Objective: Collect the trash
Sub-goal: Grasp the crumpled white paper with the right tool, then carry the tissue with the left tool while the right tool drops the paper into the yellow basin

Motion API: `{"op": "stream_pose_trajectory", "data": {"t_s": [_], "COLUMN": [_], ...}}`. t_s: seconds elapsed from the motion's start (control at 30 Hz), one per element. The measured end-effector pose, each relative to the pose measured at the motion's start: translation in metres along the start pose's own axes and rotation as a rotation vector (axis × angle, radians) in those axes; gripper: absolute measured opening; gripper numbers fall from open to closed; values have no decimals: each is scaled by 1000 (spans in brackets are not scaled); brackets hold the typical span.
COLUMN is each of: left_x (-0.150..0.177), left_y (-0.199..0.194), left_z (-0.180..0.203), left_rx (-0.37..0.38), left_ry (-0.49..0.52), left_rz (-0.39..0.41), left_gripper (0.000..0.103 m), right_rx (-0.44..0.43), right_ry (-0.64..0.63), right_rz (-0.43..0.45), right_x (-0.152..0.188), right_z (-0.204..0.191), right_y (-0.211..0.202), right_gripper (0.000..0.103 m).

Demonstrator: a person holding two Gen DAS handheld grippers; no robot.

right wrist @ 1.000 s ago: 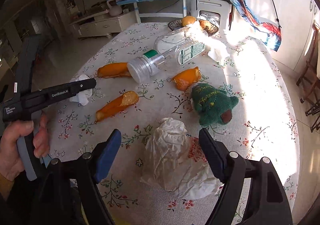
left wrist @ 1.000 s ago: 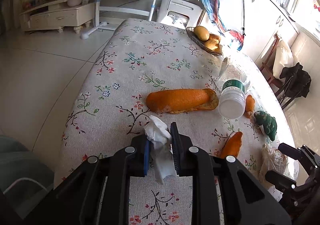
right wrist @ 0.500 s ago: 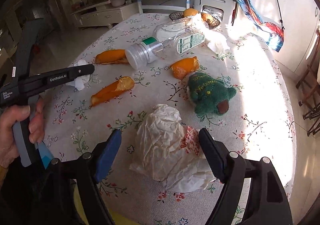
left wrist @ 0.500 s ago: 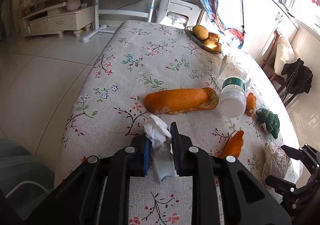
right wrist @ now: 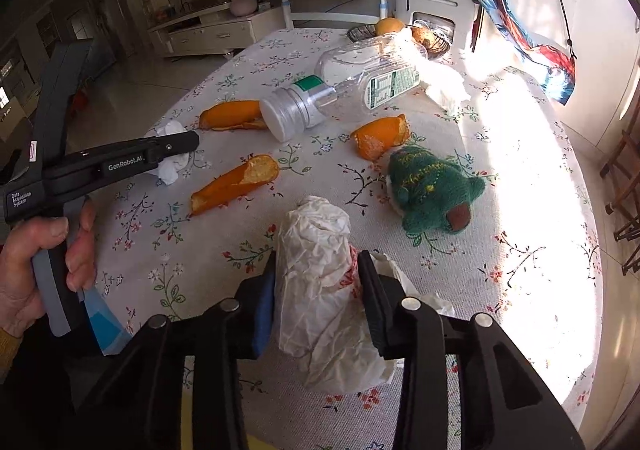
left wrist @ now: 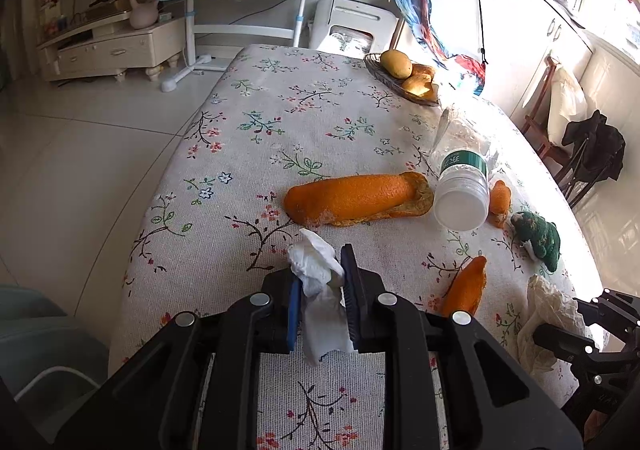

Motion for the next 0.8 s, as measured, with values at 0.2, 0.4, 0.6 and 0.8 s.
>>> {"op": "stream_pose_trajectory", "data": {"t_s": [0.2,0.4,0.6,0.8], "left_x": [-2,0,3,15], "left_y": [-9,-33,-64,-79], "left_z": [-3,-2,2,-2], "left_rx": [11,40,17,22], "left_ry": [-14,-9,54,39], "left_rz": [39,90,171,176], "left_gripper": [18,18,18,18], "right_rx": [-113,-208,-277,-326], "right_ry": [84,121,136,171], "right_rz": [39,77,119,131], "right_x": [-3,-6,-4,11], "right_z": [-4,-15,-28,-39], "right_y": [-5,-19,-35,-39], "right_gripper": [37,37,37,37]}}
Point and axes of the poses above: each gripper's, at about its wrist camera, not at the fingertips, and y roughly the way its jaws point, z to its right, x to its underside, the point moved 9 cm from there along y, roughly the way its jaws point, and after that the axes turned 15 degrees about -x, right-handed, at the moved point
